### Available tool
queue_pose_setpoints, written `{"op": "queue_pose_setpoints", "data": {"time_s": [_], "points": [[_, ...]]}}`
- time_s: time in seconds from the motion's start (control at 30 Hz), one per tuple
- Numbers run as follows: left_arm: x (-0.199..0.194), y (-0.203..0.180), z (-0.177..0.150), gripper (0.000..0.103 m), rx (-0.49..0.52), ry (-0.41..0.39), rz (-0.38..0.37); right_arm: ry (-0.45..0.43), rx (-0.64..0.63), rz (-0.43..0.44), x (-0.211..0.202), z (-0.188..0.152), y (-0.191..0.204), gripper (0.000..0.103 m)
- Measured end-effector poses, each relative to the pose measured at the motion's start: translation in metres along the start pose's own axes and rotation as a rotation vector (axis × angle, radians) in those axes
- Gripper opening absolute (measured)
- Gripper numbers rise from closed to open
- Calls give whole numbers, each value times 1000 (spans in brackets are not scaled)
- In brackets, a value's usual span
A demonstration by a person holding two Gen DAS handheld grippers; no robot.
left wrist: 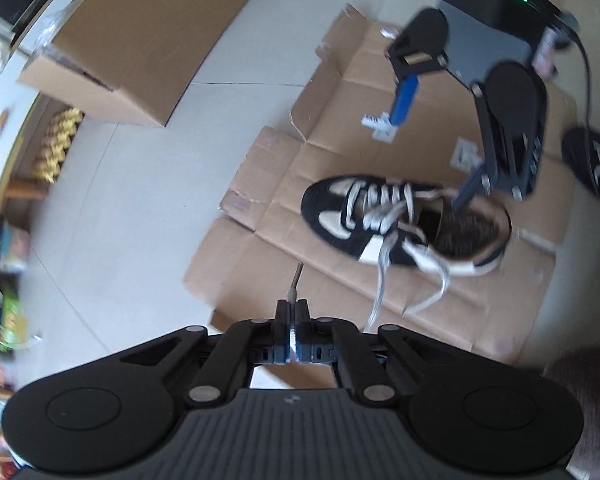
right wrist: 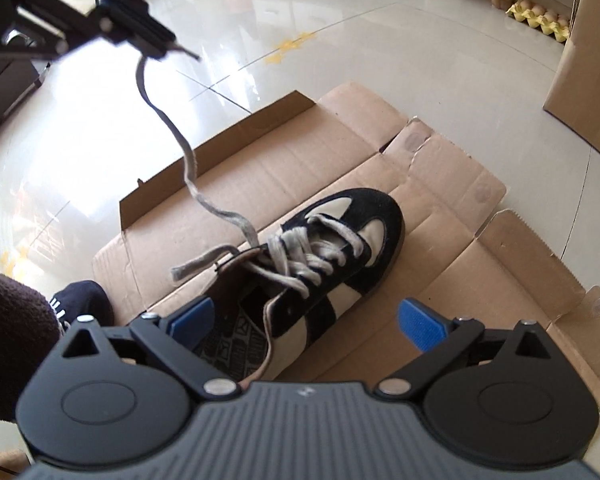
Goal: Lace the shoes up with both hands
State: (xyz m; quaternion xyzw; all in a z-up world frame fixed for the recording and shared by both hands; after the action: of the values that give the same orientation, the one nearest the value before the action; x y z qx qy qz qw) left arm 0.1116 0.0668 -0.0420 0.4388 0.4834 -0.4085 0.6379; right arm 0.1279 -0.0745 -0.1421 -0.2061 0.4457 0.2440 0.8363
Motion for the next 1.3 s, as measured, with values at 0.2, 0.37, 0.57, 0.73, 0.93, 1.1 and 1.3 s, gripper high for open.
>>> {"op": "queue_pose_setpoints", "data": {"time_s": [0.2,0.37,0.57,0.73,0.93,1.1,1.3], "points": [[-33,-7,2,1,149,110,30,-1,10,17,-9,-1,4,100],[-48,-11,11,1,189,123,46,4,16,23,-12,-3,8,100],[-57,-16,19,1,214,128,56,-6,31,31,-21,-3,8,102],[-52,-22,23,1,200,104,38,-16,57,9,-16,-9,9,102],[-28,-38,36,1,113,1,-56,-85,59,-66,-11,-27,17,72],[9,-61,52,1,41,-107,-158,-109,35,-101,-7,-38,25,47],[51,-73,58,1,-103,-200,-213,-153,-36,-155,-1,-35,33,29]]}}
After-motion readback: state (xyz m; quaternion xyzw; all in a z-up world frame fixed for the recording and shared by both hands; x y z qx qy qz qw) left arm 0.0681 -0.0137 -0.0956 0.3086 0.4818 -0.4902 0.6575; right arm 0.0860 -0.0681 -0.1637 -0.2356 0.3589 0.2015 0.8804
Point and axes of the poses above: each gripper's, at about its wrist camera, not at the fingertips, and x roughly the way its jaws point, y to its left, z to its top, the point moved 6 cm from there along x, roughly the way its jaws point, and after that the axes turned 15 degrees about -z, right-handed, at the moved point
